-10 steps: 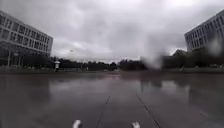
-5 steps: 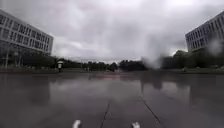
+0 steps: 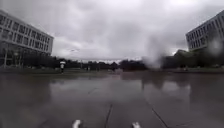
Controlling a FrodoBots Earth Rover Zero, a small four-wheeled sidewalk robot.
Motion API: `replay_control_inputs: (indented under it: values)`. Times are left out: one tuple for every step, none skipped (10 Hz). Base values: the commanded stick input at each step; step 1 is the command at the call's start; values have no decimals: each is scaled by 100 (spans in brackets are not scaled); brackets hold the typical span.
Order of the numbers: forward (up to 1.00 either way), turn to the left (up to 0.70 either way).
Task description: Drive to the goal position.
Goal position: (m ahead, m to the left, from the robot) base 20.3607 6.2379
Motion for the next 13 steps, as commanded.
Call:
replay_control_inputs:
  values:
    - [70, 0]
    - [70, 0]
    - [70, 0]
    - [70, 0]
    - [70, 0]
    - [70, 0]
    - [70, 0]
    - [70, 0]
    - [70, -1]
    - [70, -7]
    - [70, -11]
    - [70, -11]
    - [70, -9]
